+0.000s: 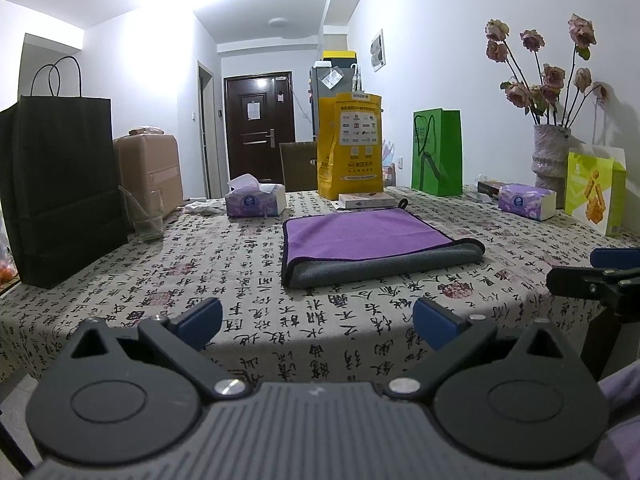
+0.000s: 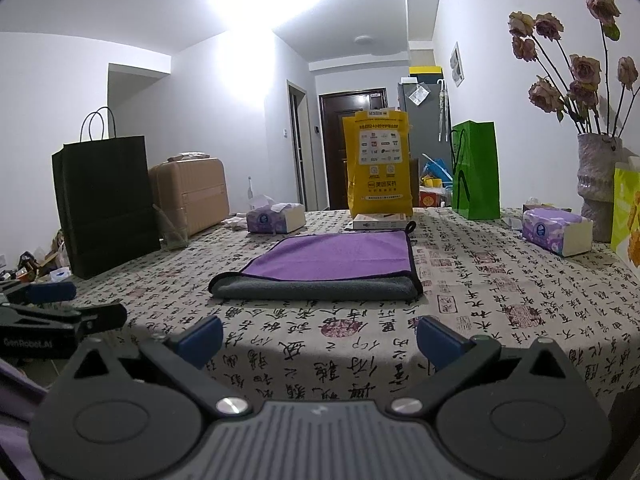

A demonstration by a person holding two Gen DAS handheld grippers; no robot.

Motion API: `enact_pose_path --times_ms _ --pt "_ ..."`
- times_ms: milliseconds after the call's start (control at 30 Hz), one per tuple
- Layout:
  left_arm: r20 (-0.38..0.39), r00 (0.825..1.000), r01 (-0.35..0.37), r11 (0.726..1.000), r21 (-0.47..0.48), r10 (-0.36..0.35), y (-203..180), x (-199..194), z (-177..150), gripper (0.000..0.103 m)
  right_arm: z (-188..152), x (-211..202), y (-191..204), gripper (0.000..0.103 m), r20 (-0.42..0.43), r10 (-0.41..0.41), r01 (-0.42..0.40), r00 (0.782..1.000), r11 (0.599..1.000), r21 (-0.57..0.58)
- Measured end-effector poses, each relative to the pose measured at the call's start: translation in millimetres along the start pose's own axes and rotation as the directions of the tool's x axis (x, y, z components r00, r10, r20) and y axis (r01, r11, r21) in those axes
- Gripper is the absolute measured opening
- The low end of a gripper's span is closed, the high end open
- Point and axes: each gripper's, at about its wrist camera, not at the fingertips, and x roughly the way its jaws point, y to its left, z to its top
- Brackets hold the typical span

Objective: Fold towel

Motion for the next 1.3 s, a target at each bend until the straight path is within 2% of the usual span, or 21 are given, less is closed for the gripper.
enact_pose_path --times_ms 1300 --pt "-0.002 1.0 0.002 1.0 0.004 -0.002 -1.8 0.2 -1.4 0.103 -0.8 0.1 -2.1 0.103 -0.008 0.002 -0.002 1.0 1.0 0.01"
